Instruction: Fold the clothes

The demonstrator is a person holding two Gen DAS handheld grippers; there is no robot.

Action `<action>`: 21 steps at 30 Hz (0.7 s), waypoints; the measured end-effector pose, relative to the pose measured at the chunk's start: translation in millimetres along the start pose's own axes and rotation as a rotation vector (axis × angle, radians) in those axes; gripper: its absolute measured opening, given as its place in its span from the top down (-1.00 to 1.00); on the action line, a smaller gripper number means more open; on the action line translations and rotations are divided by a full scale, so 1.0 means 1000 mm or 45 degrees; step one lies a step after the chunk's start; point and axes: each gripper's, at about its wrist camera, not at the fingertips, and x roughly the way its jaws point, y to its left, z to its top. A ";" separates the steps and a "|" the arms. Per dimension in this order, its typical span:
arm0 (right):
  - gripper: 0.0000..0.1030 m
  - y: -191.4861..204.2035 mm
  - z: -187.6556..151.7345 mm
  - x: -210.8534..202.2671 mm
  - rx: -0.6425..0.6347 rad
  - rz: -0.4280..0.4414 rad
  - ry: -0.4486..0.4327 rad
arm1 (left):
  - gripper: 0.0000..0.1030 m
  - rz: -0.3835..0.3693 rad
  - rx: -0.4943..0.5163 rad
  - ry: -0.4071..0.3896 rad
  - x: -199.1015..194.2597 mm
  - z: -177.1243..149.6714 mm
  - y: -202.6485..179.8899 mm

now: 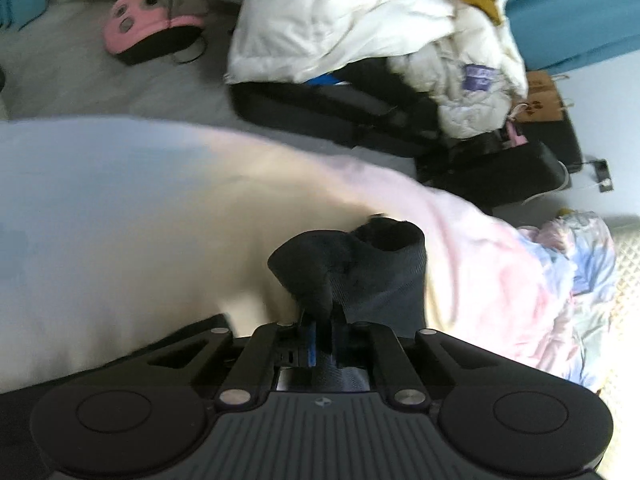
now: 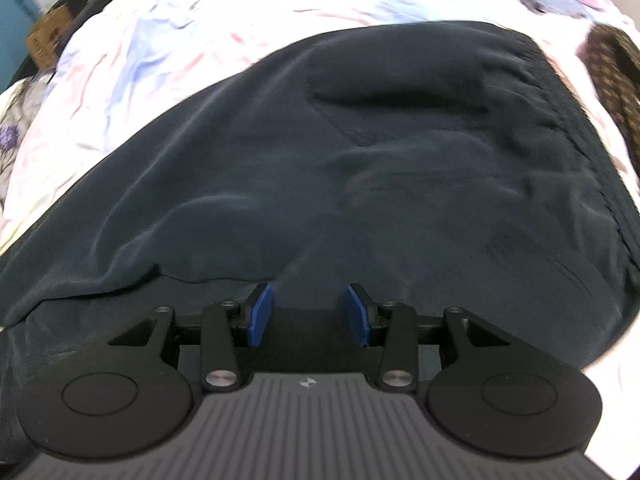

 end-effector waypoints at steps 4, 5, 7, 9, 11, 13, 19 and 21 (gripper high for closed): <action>0.15 -0.021 -0.007 -0.018 0.088 -0.034 -0.025 | 0.75 -0.044 -0.031 0.008 -0.003 0.000 0.001; 0.15 -0.027 -0.009 -0.023 0.117 -0.039 -0.034 | 0.64 -0.055 -0.032 0.014 -0.005 0.000 0.001; 0.14 -0.034 -0.014 -0.029 0.162 -0.045 -0.050 | 0.37 -0.059 -0.043 0.036 -0.013 -0.001 0.005; 0.12 -0.043 -0.020 -0.036 0.205 -0.040 -0.070 | 0.21 -0.064 -0.053 0.051 -0.024 -0.001 0.009; 0.07 -0.052 -0.025 -0.043 0.248 -0.033 -0.090 | -0.06 -0.064 -0.064 0.061 -0.037 -0.001 0.014; 0.05 -0.065 -0.031 -0.047 0.295 -0.024 -0.111 | -0.16 -0.061 -0.059 0.072 -0.055 -0.005 0.021; 0.00 -0.121 -0.044 -0.047 0.463 -0.008 -0.144 | -0.56 0.038 -0.063 0.037 -0.120 -0.030 0.059; -0.08 -0.147 -0.047 -0.046 0.546 0.001 -0.161 | -0.56 0.079 -0.082 0.026 -0.139 -0.040 0.076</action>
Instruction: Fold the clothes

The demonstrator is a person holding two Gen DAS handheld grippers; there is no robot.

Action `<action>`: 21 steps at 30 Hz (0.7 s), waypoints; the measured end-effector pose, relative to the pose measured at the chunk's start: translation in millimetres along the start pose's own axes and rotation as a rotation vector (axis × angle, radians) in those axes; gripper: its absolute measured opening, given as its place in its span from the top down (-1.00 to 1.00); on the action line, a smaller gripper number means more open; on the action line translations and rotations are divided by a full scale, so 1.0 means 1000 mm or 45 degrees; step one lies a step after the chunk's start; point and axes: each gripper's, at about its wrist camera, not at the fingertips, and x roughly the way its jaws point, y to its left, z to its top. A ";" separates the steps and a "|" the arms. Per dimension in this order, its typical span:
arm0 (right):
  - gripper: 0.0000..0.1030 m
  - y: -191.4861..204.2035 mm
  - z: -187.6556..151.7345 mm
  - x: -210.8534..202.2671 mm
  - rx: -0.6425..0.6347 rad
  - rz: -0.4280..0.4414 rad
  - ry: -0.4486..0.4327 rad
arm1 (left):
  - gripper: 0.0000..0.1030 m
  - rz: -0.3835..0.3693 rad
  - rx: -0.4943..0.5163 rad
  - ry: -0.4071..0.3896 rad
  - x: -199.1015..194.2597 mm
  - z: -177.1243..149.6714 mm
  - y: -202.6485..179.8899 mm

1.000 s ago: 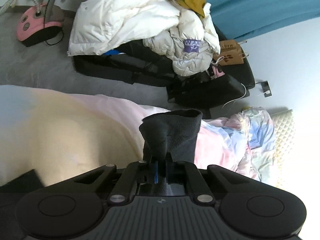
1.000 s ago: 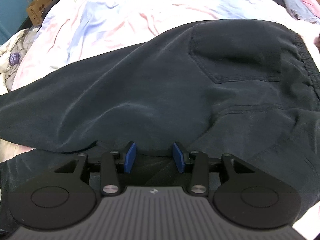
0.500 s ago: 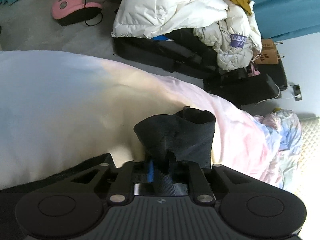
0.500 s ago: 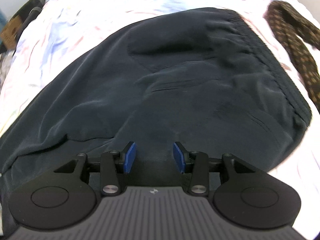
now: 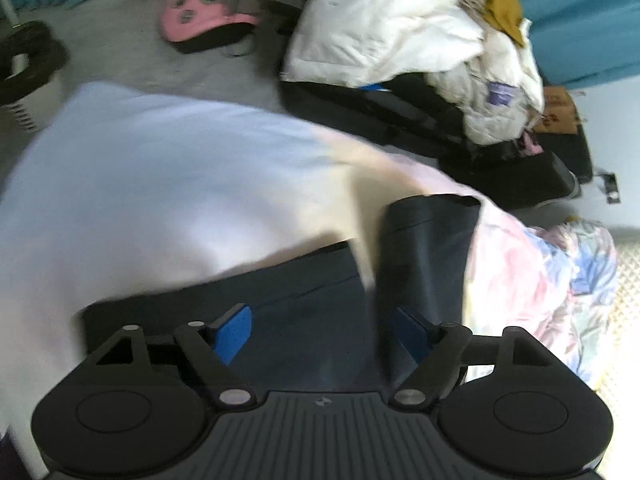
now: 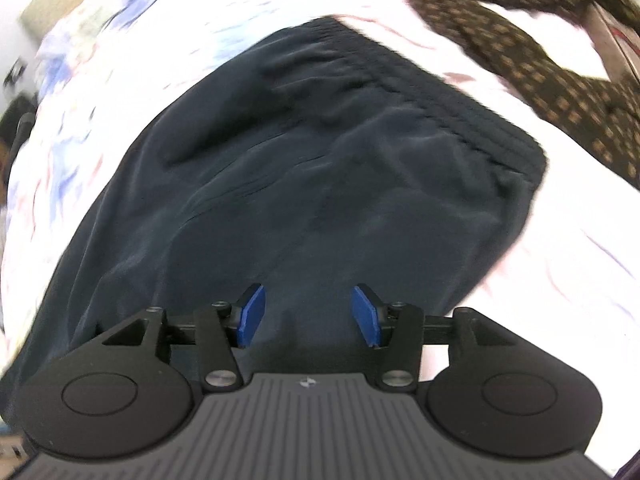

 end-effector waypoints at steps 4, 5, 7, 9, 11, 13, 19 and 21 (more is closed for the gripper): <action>-0.10 -0.047 0.015 0.002 0.160 0.005 -0.028 | -0.57 0.075 -0.065 -0.016 -0.025 -0.019 0.036; -0.10 -0.058 0.018 0.003 0.196 0.005 -0.036 | -0.57 0.082 -0.080 -0.023 -0.030 -0.025 0.044; -0.10 -0.080 0.025 0.004 0.269 0.006 -0.050 | -0.57 0.105 -0.102 -0.037 -0.040 -0.036 0.058; -0.10 -0.102 0.030 0.007 0.347 0.004 -0.059 | -0.57 0.135 -0.125 -0.041 -0.043 -0.046 0.067; -0.10 -0.119 0.034 0.010 0.412 0.003 -0.063 | -0.58 0.158 -0.154 -0.044 -0.046 -0.055 0.074; -0.10 -0.129 0.039 0.013 0.442 -0.003 -0.059 | -0.58 0.167 -0.179 -0.042 -0.044 -0.064 0.080; -0.13 -0.142 0.047 0.019 0.454 -0.013 -0.014 | -0.58 0.135 -0.244 -0.023 -0.036 -0.083 0.094; -0.14 -0.142 0.049 0.021 0.454 -0.007 -0.001 | -0.57 0.134 -0.259 -0.015 -0.030 -0.089 0.093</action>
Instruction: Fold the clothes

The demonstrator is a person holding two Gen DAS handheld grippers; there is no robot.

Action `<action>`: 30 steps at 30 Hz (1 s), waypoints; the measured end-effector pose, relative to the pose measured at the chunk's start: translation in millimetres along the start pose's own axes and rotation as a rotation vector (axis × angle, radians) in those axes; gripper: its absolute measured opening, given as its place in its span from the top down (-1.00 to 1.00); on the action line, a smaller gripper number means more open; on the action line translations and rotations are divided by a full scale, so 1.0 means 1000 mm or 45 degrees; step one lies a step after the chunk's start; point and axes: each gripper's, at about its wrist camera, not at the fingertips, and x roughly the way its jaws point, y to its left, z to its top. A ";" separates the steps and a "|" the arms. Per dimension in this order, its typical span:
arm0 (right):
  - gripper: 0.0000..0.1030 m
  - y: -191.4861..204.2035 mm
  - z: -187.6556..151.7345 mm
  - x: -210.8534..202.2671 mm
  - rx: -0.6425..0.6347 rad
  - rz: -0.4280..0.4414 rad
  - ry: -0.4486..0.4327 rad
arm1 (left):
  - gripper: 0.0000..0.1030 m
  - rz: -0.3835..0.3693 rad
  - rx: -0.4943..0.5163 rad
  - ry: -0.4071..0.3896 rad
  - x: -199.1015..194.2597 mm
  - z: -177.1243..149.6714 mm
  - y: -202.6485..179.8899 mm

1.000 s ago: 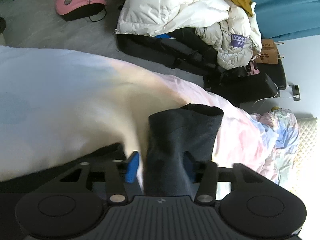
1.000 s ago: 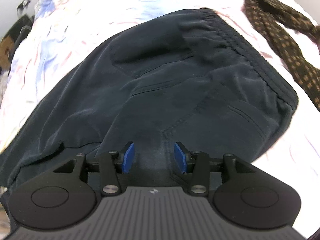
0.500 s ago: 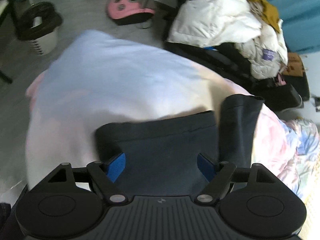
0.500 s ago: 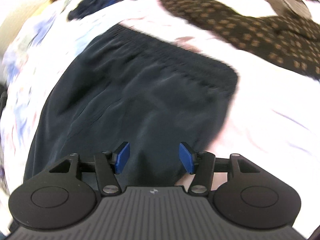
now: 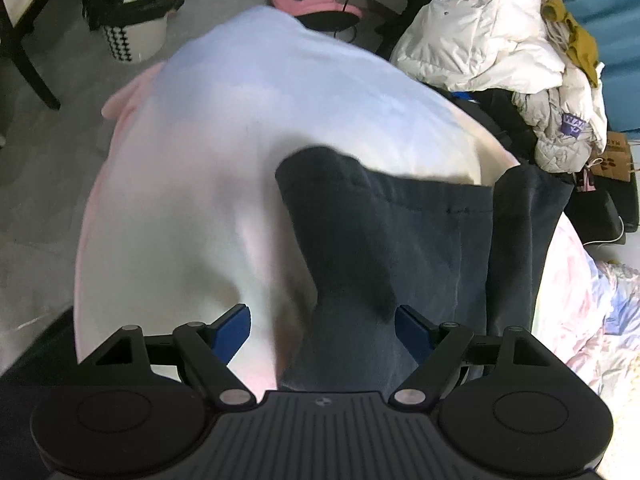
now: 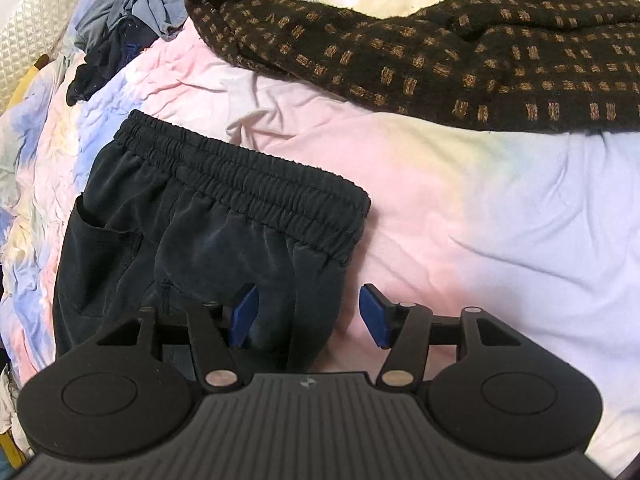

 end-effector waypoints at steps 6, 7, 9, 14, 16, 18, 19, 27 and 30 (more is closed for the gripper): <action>-0.14 0.006 0.001 0.001 -0.035 -0.034 0.024 | -0.49 -0.055 -0.104 0.025 0.022 -0.010 0.003; -0.14 0.007 0.000 0.001 -0.047 -0.046 0.028 | -0.47 -0.067 -0.127 0.030 0.025 -0.010 0.005; -0.14 0.009 -0.001 0.001 -0.064 -0.065 0.033 | -0.43 -0.069 -0.149 0.032 0.031 -0.010 0.007; -0.16 0.008 -0.004 0.002 -0.062 -0.086 0.036 | -0.15 -0.085 -0.141 0.030 0.036 -0.009 0.003; -0.16 0.006 -0.005 0.004 -0.058 -0.094 0.036 | -0.02 -0.099 -0.142 0.031 0.037 -0.009 0.001; -0.16 0.006 -0.005 0.007 -0.054 -0.095 0.038 | 0.02 -0.108 -0.133 0.031 0.036 -0.009 -0.002; -0.16 0.005 -0.005 0.009 -0.053 -0.093 0.040 | 0.02 -0.109 -0.125 0.031 0.035 -0.009 -0.003; -0.16 0.002 -0.008 0.027 -0.018 -0.062 0.068 | 0.08 -0.134 -0.091 0.030 0.029 -0.011 -0.008; -0.16 -0.002 -0.009 0.039 0.067 -0.009 0.082 | 0.08 -0.140 -0.079 0.031 0.028 -0.013 -0.009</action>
